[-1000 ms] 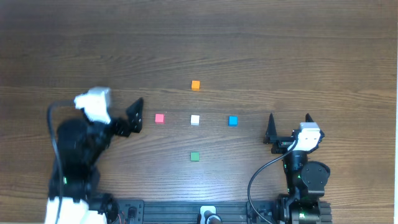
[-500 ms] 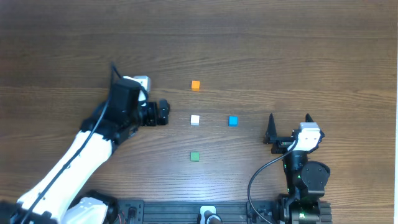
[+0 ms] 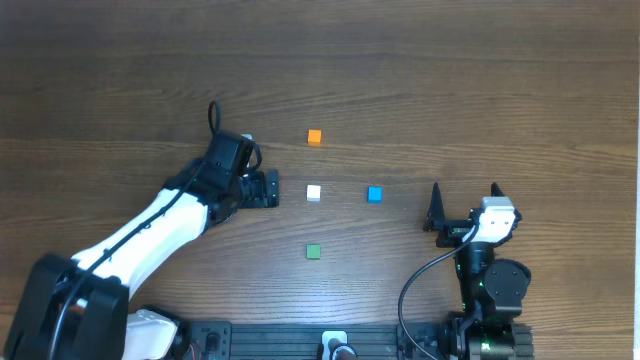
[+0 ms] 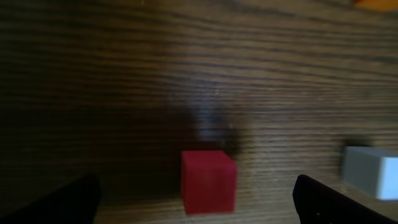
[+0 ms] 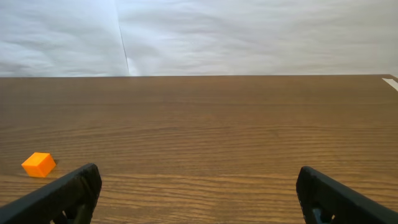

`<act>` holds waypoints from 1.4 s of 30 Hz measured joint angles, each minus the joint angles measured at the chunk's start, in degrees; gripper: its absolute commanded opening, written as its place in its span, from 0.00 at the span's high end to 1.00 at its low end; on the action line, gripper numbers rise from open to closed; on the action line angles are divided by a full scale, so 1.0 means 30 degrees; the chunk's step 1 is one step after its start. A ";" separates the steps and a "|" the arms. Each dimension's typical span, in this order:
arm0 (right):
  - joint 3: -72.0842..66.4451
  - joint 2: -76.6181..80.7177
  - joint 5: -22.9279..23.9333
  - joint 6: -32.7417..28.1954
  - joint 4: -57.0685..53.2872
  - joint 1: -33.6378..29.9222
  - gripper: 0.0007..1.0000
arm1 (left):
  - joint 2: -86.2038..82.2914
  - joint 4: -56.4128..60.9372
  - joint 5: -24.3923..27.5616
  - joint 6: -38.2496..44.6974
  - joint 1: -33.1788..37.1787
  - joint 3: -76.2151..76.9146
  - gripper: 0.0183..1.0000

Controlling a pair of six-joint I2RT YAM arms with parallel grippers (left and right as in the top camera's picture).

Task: Stack Cubes

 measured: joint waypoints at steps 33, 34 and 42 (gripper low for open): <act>0.0000 0.0000 0.0007 0.0007 0.0000 0.0000 0.01 | 0.4080 -0.4707 -0.0474 0.0080 -0.0998 0.4430 0.00; 0.0000 0.0000 0.0007 0.0007 0.0000 0.0000 0.01 | 0.4116 -0.4707 -0.0474 0.0080 -0.0998 0.4430 0.00; 0.0000 0.0000 0.0000 0.0007 0.0000 0.0000 0.01 | 0.4670 -0.4648 -0.0474 -0.0189 -0.0998 0.4430 0.33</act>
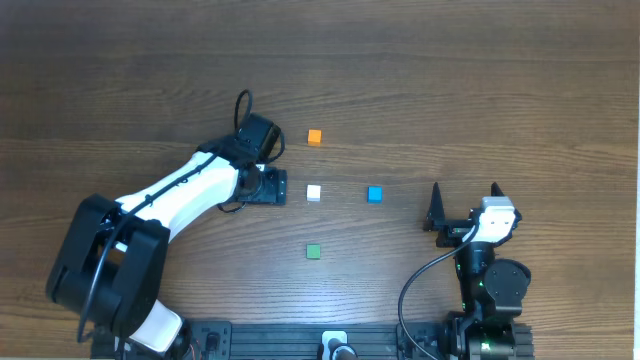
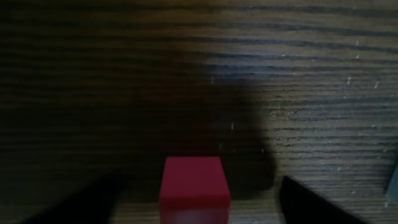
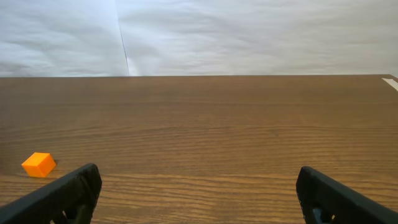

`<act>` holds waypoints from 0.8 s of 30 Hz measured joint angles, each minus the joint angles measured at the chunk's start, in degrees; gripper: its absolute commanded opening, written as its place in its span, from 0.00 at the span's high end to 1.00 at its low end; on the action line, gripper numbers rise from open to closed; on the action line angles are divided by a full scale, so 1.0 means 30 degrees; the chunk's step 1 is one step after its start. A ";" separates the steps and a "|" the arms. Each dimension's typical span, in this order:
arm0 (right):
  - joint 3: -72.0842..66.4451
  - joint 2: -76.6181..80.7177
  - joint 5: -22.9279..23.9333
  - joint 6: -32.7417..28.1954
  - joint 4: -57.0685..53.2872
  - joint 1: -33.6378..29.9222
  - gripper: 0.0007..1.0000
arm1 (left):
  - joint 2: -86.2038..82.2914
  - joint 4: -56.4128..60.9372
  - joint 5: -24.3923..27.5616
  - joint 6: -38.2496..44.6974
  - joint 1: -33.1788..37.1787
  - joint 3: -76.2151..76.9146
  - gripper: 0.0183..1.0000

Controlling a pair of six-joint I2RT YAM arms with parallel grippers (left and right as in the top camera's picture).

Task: Stack Cubes

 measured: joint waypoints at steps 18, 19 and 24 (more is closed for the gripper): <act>0.0000 0.0000 0.0007 -0.0007 0.0000 0.0000 0.01 | 0.0036 0.0066 -0.0080 -0.0168 0.0000 0.0000 0.47; 0.0000 0.0000 0.0007 -0.0007 0.0000 0.0000 0.01 | 0.0036 0.0066 -0.0080 -0.0175 0.0000 0.0000 0.49; 0.0000 0.0000 0.0000 -0.0015 0.0000 0.0000 0.01 | 0.0036 0.0015 -0.0087 -0.0277 0.0000 0.0000 0.57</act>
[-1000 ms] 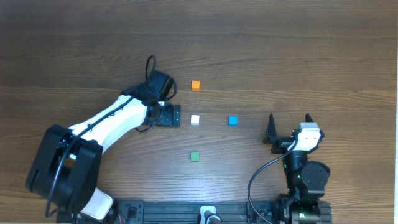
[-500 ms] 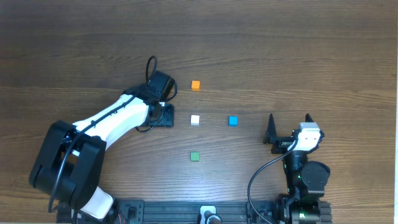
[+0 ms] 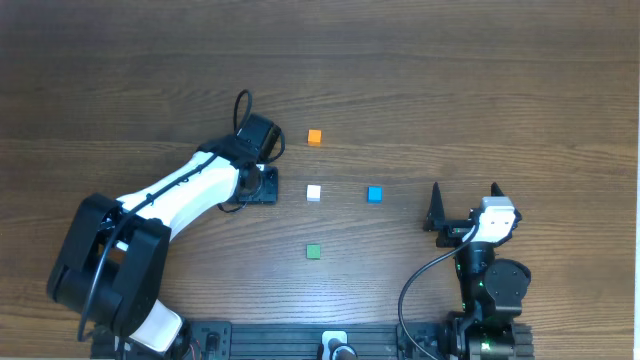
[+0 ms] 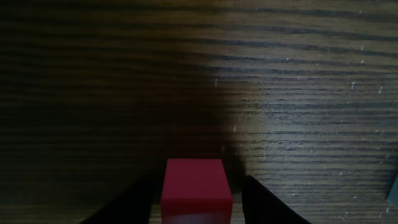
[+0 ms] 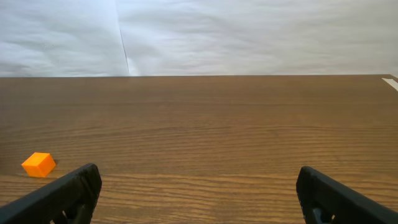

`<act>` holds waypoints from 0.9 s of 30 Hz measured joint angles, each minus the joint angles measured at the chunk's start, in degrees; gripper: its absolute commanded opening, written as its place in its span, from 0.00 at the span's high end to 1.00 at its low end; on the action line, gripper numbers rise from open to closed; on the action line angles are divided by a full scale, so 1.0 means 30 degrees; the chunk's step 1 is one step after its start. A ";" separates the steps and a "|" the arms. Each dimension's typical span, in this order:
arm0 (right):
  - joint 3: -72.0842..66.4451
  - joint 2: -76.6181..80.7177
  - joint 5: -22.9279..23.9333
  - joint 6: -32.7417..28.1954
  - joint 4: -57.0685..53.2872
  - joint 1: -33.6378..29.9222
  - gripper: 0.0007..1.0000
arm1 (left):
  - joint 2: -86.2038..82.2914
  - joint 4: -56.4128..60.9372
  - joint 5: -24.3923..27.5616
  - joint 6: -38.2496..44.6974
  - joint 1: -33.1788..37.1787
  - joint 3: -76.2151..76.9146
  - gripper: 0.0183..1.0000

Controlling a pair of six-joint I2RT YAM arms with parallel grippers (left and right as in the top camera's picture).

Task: Stack Cubes

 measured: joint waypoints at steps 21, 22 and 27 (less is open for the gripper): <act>0.0000 0.0000 0.0007 0.0007 0.0000 0.0000 0.01 | 0.0000 -0.0532 -0.0466 -0.0889 -0.0124 0.0291 0.95; 0.0000 0.0000 0.0007 0.0000 0.0000 0.0000 0.01 | 0.0000 -0.1013 -0.0503 -0.1013 -0.0233 0.0605 0.95; 0.0000 0.0000 0.0007 0.0015 0.0000 0.0000 0.01 | 0.0058 -0.3701 -0.1144 -0.2266 -0.1370 0.3949 0.96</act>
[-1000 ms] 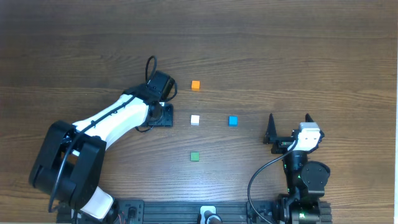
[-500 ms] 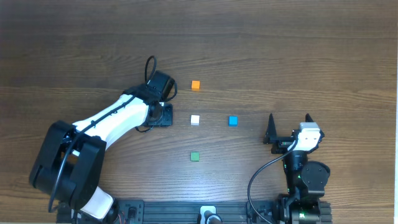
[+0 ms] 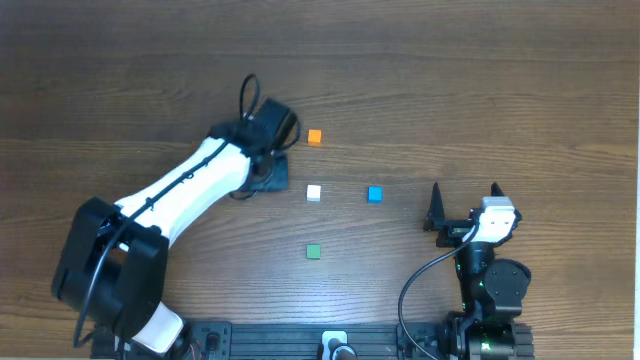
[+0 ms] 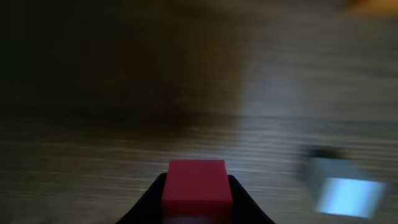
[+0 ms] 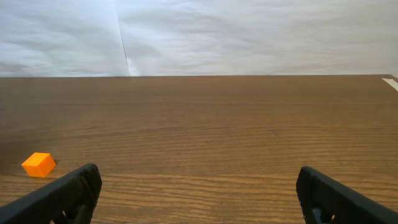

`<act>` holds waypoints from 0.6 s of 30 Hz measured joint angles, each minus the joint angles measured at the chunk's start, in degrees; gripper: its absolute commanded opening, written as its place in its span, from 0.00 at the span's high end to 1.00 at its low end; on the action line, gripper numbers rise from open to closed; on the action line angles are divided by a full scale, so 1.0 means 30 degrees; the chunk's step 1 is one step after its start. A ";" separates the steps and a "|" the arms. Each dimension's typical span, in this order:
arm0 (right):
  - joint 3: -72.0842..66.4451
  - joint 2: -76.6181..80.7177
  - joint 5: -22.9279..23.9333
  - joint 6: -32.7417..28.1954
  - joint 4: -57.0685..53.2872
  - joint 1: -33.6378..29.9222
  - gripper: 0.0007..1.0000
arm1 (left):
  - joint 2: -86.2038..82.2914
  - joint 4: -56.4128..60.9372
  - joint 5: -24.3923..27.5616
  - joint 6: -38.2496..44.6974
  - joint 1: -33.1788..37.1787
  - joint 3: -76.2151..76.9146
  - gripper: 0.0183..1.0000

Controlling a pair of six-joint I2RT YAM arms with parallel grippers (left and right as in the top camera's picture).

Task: Stack Cubes

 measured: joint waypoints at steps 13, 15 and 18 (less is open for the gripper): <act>0.0000 0.0000 -0.0007 0.0000 0.0000 0.0000 0.01 | 0.2594 -0.1362 -0.0692 -0.2943 -0.3745 0.4211 0.96; 0.0000 0.0000 0.0000 0.0000 0.0000 0.0000 0.01 | 0.2929 -0.1297 -0.0619 -0.3111 -0.3956 0.4211 0.96; 0.0000 0.0000 0.0000 0.0007 0.0000 0.0000 0.01 | 0.3009 -0.1290 -0.0554 -0.3249 -0.4146 0.4211 0.96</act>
